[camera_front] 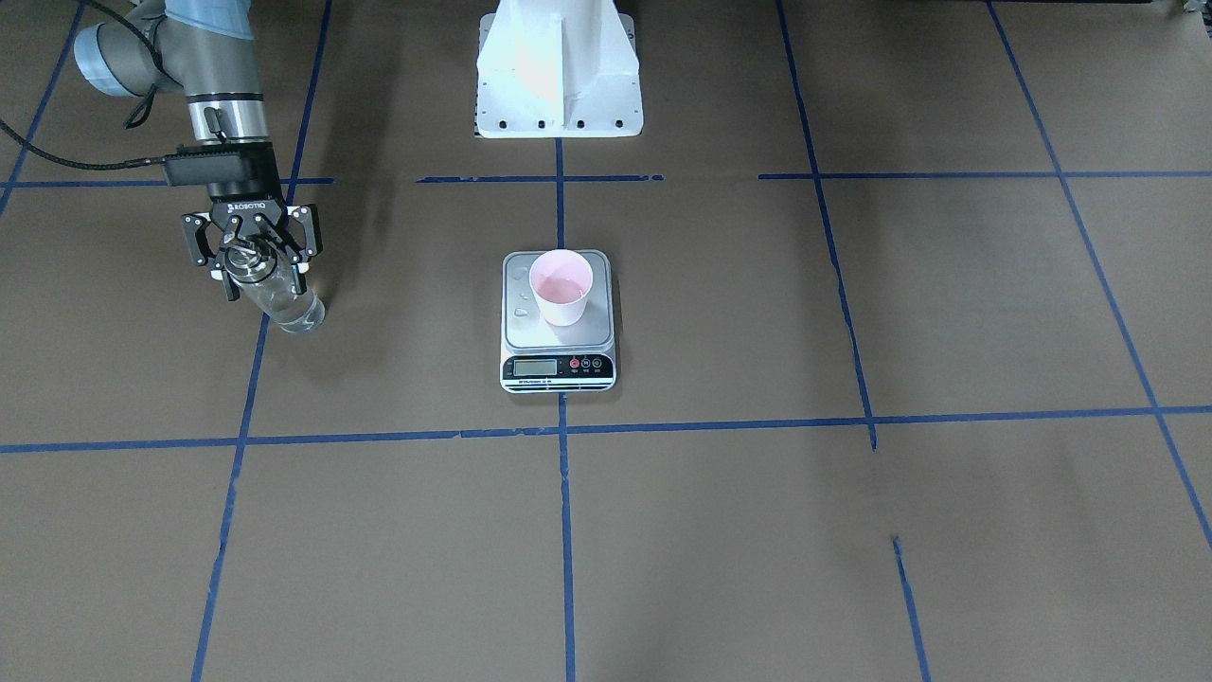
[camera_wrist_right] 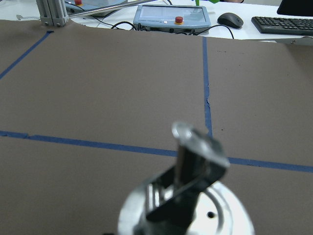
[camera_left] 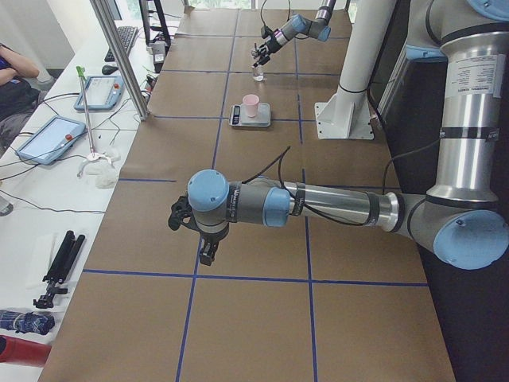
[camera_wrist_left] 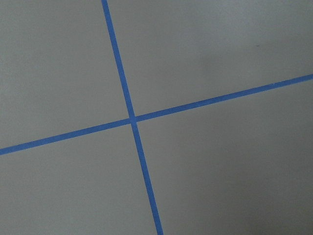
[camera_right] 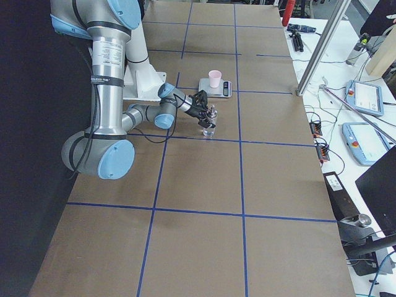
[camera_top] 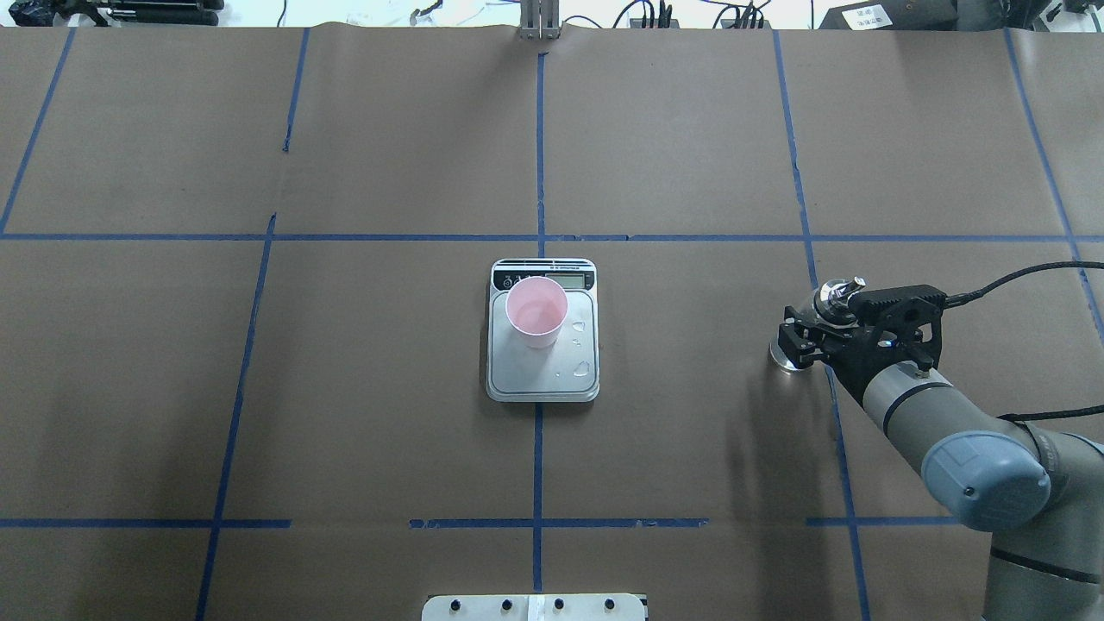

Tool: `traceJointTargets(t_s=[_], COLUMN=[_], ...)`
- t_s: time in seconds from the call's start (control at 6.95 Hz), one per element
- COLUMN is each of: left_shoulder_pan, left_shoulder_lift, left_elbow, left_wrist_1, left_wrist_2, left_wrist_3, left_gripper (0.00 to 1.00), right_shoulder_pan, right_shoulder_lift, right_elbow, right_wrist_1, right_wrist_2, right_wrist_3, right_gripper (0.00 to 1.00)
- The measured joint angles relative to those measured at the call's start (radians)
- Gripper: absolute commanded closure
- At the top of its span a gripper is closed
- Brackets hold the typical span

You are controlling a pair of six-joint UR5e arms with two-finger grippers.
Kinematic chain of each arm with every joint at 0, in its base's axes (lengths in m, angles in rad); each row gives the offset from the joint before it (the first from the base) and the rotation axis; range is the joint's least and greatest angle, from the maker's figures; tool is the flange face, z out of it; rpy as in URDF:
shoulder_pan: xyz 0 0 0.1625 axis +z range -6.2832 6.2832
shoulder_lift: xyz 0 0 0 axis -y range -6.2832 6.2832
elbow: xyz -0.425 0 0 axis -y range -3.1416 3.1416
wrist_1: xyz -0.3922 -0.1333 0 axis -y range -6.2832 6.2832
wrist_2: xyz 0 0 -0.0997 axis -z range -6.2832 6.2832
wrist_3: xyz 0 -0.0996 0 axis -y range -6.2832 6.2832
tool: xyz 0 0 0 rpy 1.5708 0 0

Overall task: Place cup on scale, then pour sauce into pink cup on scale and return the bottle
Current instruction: 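Lower the sauce bottle onto the table with the right gripper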

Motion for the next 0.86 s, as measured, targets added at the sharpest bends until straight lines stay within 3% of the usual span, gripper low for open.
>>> traceJointTargets(t_s=[0.43,0.86], left_shoulder_pan=[0.000,0.000], left_shoulder_lift=[0.000,0.000], left_elbow=[0.000,0.000], left_wrist_1=[0.000,-0.001], left_wrist_2=[0.001,0.001], left_wrist_3=[0.000,0.000], left_gripper=[0.00,0.00], right_shoulder_pan=[-0.006,-0.047], right_shoulder_lift=[0.006,-0.006], right_elbow=[-0.010,-0.015], right_wrist_1=[0.000,0.000], right_wrist_2=[0.001,0.076], right_wrist_3=[-0.001,-0.011], right_gripper=[0.00,0.00])
